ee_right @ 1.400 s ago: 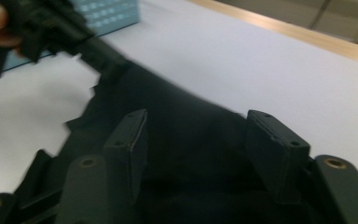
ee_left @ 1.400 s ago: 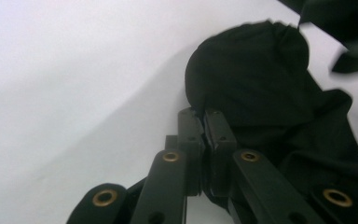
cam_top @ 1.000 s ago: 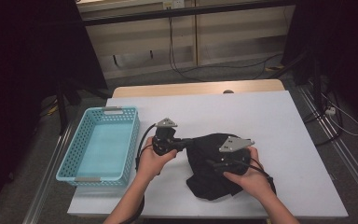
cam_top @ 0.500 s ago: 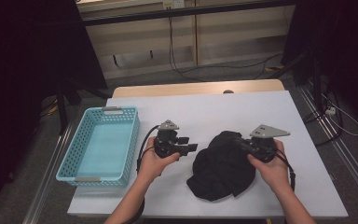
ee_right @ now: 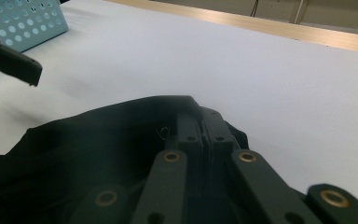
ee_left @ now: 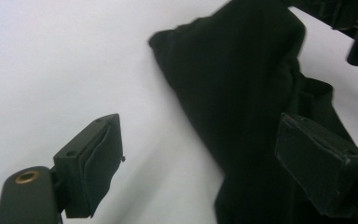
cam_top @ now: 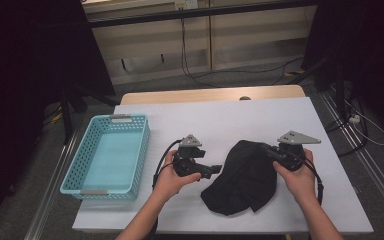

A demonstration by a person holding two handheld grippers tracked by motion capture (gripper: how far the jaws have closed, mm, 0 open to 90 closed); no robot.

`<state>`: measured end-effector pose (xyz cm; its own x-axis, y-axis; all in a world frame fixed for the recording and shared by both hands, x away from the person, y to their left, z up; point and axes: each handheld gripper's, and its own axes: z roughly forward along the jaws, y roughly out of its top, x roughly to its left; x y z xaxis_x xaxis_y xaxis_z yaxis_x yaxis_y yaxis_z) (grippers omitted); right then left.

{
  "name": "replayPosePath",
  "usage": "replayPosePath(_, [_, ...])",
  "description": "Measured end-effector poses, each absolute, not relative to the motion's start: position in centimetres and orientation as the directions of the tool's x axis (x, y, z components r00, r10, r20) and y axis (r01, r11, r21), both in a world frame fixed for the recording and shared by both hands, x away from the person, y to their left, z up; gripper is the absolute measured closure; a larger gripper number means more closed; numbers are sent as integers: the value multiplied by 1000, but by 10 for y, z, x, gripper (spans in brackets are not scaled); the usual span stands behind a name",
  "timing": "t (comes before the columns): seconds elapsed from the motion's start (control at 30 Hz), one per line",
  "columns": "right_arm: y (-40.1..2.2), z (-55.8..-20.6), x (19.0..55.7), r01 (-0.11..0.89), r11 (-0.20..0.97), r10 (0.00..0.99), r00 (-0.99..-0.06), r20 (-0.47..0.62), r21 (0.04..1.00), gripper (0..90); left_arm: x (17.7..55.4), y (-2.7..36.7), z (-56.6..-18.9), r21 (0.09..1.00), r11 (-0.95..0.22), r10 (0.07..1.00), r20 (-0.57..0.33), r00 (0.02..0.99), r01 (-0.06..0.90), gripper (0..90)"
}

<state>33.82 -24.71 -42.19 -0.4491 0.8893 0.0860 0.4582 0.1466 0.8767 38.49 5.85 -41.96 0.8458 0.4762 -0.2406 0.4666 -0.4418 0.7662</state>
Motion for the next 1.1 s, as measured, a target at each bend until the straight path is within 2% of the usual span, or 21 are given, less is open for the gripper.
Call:
replayPosePath(0.33, [-248,-424,339,462,146,890,-447,88,875,872,376,46,-432,746,-497,400,-258,879,444,141])
replayPosePath(0.8, [-247,-425,339,465,148,889,-449,89,873,868,369,35,-449,707,-563,370,-246,896,428,443])
replayPosePath(0.93, [-248,-425,339,465,146,889,-449,90,873,868,367,33,-451,700,-572,365,-249,897,427,565])
replayPosePath(1.03, [-248,-425,339,465,143,890,-447,93,874,868,367,32,-450,690,-571,373,-263,890,444,728])
replayPosePath(1.1, [-248,-425,339,464,143,889,-448,93,874,868,368,34,-448,677,-565,388,-287,876,471,796])
